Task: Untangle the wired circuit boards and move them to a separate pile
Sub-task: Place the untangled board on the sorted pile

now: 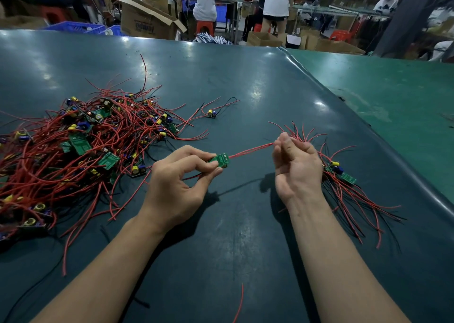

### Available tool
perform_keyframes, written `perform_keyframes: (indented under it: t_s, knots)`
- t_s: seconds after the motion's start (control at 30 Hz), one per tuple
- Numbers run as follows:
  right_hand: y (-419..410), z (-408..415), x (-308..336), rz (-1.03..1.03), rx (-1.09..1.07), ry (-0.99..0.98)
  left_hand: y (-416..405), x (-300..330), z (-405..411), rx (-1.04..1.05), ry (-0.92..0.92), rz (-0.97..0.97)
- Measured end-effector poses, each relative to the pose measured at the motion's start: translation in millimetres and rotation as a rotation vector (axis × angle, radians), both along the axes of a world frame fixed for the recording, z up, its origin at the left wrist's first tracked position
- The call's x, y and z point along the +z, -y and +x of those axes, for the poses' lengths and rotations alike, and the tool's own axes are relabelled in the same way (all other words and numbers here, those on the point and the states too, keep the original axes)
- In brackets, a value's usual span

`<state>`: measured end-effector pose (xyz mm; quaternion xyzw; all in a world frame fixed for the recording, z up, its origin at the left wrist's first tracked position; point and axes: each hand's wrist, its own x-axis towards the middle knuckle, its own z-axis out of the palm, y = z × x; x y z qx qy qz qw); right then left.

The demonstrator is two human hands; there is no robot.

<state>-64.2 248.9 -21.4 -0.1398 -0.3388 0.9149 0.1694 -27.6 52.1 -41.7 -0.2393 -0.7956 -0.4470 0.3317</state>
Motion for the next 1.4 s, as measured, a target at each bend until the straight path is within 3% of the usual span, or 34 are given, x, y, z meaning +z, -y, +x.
perform_keyframes:
  t_s: [0.07,0.17,0.27,0.37,0.47,0.57,0.73,0.83,0.9,0.97,1.07,1.17,1.4]
  knots:
    - [3.6,-0.6,-2.6,0.251,-0.114,-0.029,0.9,0.4,0.3,0.025,-0.033,0.004]
    - [4.6,-0.7,-4.7,0.338,-0.129,-0.008,1.3,0.1,-0.1,0.055,-0.029,-0.015]
    - [9.2,4.1,-1.7,0.167,0.165,0.057,2.8,-0.7,-2.3,0.1,-0.046,-0.005]
    - [21.0,13.3,-0.6,0.326,0.48,0.172,4.0,-0.6,-3.2,0.106,-0.05,-0.004]
    - [32.8,19.0,-3.6,0.407,0.583,0.132,2.9,-0.7,-1.6,0.054,-0.025,-0.035]
    - [35.1,17.6,-3.6,0.392,0.49,0.098,0.0,0.2,-0.2,0.013,-0.014,-0.047]
    - [14.8,8.4,-1.0,0.271,0.098,0.089,-3.8,1.0,1.4,-0.012,-0.051,-0.05]
    - [8.1,6.4,-0.4,0.164,-0.021,0.058,-3.4,-0.8,0.7,0.034,-0.113,-0.038]
    - [8.4,7.2,1.2,0.252,0.088,0.083,1.3,-1.2,-1.2,0.153,-0.162,-0.009]
    - [17.2,12.0,-0.4,0.464,0.412,0.11,6.5,-1.1,-2.5,0.208,-0.181,0.011]
    - [36.3,23.0,-6.3,0.69,0.772,0.001,7.1,-3.3,-4.0,0.031,-0.152,-0.075]
    - [39.9,25.6,-7.9,0.73,0.68,-0.073,6.9,-3.8,-5.3,-0.008,-0.101,-0.111]
    - [27.3,31.8,0.2,0.667,0.225,-0.074,29.4,-1.1,-12.6,0.376,-0.295,-0.157]
